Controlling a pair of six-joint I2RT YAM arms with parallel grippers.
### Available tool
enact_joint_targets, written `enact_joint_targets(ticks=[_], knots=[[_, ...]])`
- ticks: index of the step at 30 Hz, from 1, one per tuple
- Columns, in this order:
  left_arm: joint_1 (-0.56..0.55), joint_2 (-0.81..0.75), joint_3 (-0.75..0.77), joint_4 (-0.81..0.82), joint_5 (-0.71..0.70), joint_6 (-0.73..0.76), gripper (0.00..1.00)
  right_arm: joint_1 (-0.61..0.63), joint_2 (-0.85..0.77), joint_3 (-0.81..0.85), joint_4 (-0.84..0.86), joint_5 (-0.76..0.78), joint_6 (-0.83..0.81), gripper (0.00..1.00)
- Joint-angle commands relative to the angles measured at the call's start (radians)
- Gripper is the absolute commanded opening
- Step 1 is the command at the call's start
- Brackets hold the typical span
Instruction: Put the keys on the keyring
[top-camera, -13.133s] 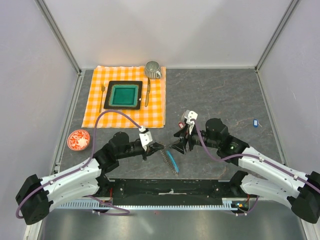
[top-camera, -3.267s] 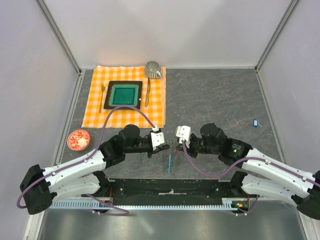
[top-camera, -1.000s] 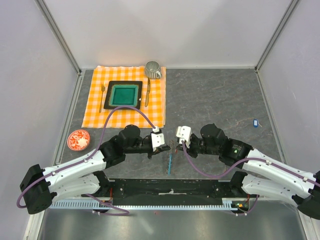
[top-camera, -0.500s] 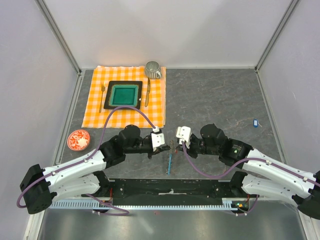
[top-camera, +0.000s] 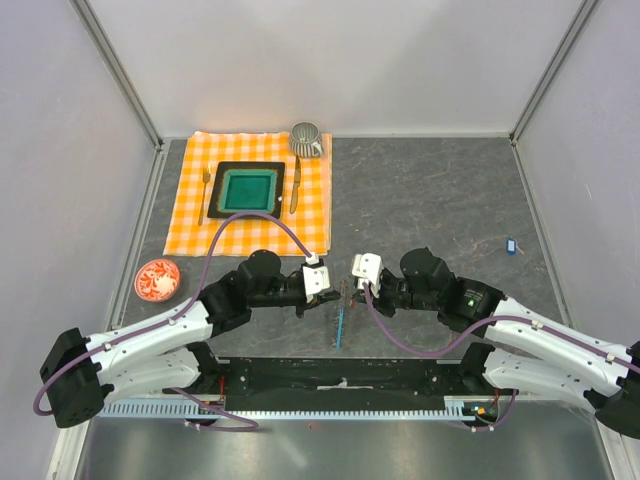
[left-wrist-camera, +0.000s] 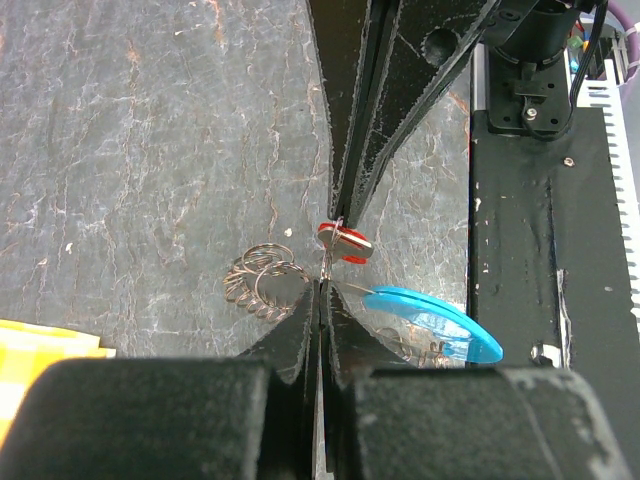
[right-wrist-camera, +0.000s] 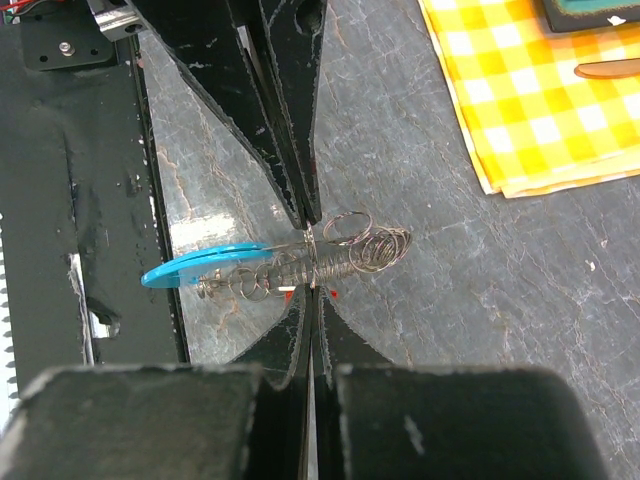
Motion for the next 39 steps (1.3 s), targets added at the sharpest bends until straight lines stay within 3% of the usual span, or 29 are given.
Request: enact_joint_targets(ticks=[1, 31, 39], knots=[[-0.004, 0.001, 0.029, 0.053, 0.02, -0.001, 0.02, 0.007, 0.001, 0.014, 0.015, 0.001, -0.005, 0.0], [-0.004, 0.008, 0.029, 0.054, 0.076, -0.006, 0.02, 0.01, 0.005, 0.009, 0.033, 0.013, -0.002, 0.0], [-0.004, 0.005, 0.027, 0.051, 0.023, 0.003, 0.02, 0.01, -0.011, 0.007, 0.023, 0.021, 0.0, 0.0]])
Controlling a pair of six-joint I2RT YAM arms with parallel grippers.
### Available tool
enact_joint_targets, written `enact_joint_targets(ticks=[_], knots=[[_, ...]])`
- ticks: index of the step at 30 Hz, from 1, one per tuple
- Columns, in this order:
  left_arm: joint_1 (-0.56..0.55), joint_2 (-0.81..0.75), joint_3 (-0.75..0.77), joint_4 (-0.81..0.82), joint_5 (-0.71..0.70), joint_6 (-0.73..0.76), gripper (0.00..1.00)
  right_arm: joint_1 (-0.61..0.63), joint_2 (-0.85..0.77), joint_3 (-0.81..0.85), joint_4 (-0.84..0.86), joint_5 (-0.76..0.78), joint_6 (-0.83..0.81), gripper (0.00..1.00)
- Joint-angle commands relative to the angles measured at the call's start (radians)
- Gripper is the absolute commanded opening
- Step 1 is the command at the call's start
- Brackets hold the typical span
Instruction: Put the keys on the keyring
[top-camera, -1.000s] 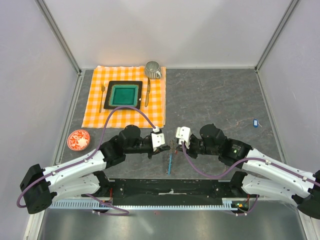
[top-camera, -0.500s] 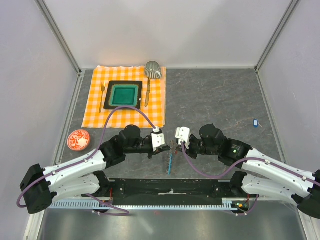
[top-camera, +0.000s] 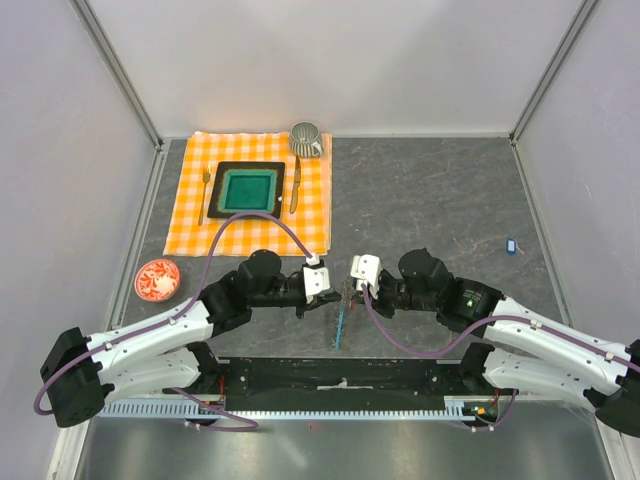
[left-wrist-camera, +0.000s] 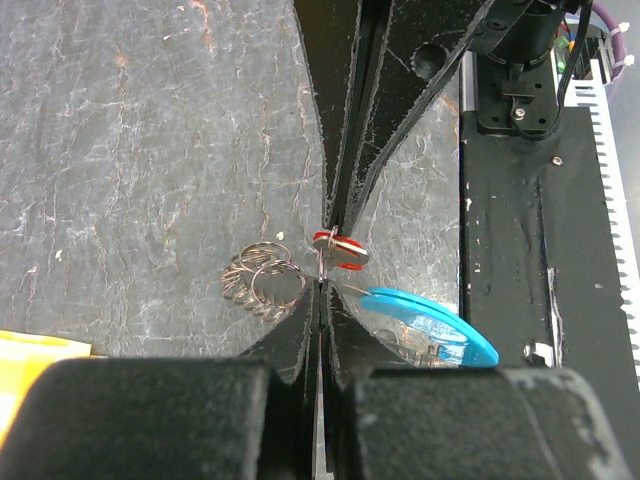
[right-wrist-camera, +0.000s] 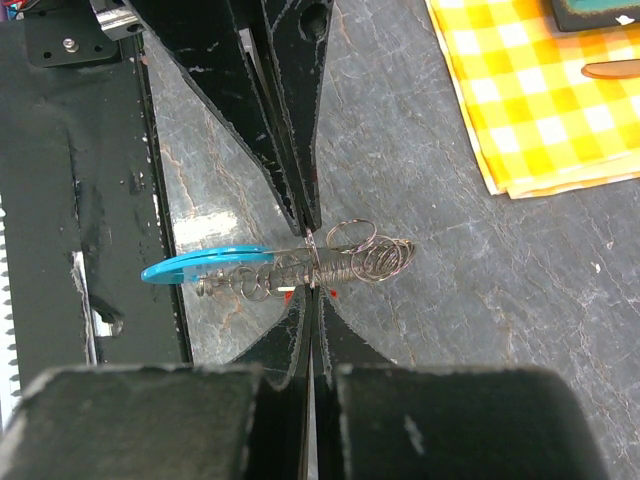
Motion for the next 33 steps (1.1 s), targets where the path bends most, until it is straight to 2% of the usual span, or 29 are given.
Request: enact_joint_targets(ticks=[1, 33], knots=[[-0.005, 0.0, 0.027, 0.044, -0.006, 0.002, 0.02, 0.003, -0.02, 0.007, 0.019, 0.023, -0.002, 0.0], [-0.005, 0.008, 0.029, 0.046, 0.008, 0.007, 0.02, 0.013, -0.014, 0.015, 0.001, 0.007, -0.011, 0.0]])
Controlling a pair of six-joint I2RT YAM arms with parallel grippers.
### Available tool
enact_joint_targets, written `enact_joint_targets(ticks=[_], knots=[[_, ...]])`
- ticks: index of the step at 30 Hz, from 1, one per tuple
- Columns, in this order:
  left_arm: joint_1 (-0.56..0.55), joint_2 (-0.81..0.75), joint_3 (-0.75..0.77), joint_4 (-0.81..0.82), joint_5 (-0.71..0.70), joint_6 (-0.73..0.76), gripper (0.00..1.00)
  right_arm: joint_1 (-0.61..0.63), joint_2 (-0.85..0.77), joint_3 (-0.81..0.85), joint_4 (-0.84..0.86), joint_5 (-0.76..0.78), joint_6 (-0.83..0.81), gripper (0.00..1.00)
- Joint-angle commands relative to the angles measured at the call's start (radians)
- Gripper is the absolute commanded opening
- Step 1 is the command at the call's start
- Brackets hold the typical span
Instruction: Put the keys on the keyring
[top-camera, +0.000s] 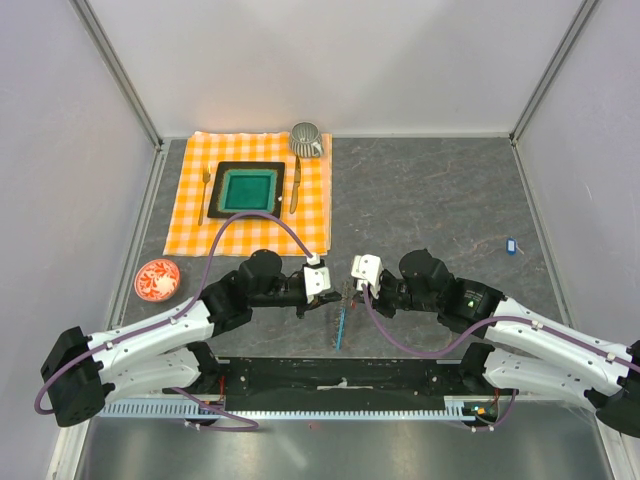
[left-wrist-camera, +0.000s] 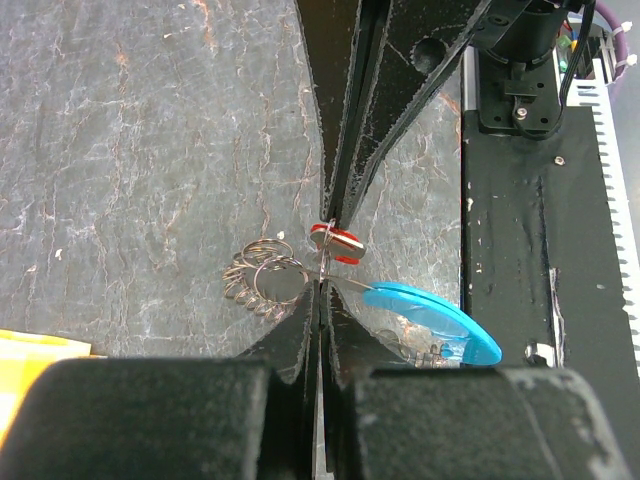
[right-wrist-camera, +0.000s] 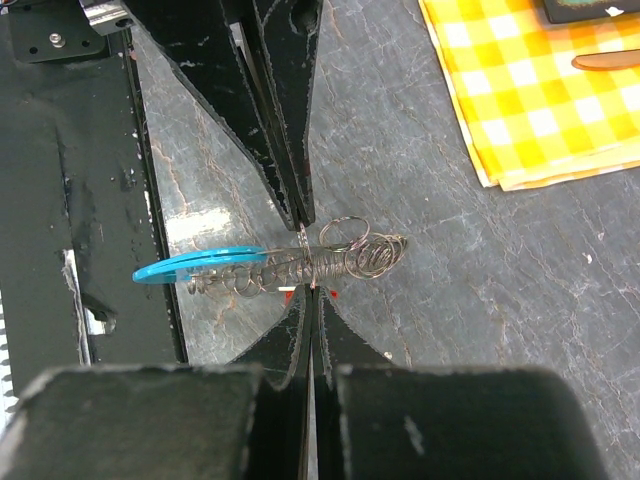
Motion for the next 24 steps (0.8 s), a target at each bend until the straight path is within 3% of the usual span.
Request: enact_joint_targets(ticks=[1, 24], knots=[[-0.004, 0.002, 0.029, 0.041, 0.015, 0.008, 0.02, 0.007, -0.004, 0.015, 0.013, -0.021, -0.01, 0.0], [-0.004, 0.01, 0.029, 0.044, 0.039, 0.005, 0.02, 0.013, -0.006, 0.014, 0.016, -0.029, -0.013, 0.0]])
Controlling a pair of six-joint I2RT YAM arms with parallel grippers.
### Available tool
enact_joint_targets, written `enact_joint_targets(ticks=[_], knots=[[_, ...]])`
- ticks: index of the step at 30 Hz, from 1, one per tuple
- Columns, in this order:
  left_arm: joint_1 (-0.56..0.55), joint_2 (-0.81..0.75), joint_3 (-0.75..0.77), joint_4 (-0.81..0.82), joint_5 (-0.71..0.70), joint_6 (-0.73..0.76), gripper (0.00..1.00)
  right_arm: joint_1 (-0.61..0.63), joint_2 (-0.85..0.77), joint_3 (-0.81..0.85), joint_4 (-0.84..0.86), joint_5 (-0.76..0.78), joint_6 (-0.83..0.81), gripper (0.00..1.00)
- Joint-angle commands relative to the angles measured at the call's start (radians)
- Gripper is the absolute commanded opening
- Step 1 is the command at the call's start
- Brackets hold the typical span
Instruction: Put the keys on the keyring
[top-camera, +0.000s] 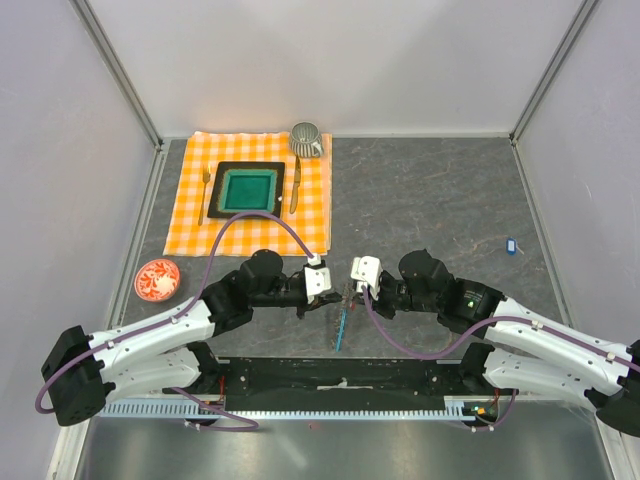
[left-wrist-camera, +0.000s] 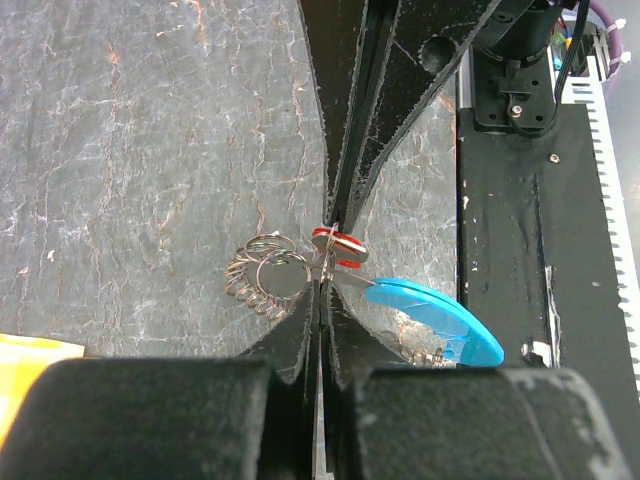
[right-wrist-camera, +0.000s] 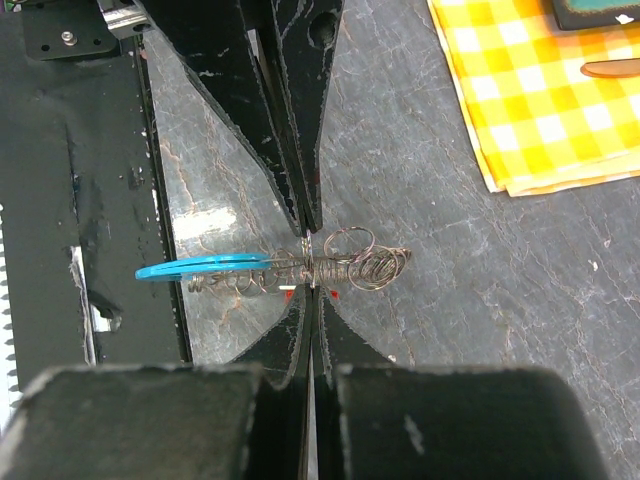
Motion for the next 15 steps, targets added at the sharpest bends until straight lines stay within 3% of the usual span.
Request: enact_joint_targets(ticks=[1, 15], knots=[[-0.004, 0.001, 0.029, 0.044, 0.026, 0.007, 0.02, 0.008, -0.007, 0.014, 0.014, -0.01, -0.005, 0.0], [-0.004, -0.002, 0.027, 0.04, 0.016, 0.014, 0.02, 0.011, -0.03, 0.027, -0.032, 0.013, -0.006, 0.0]])
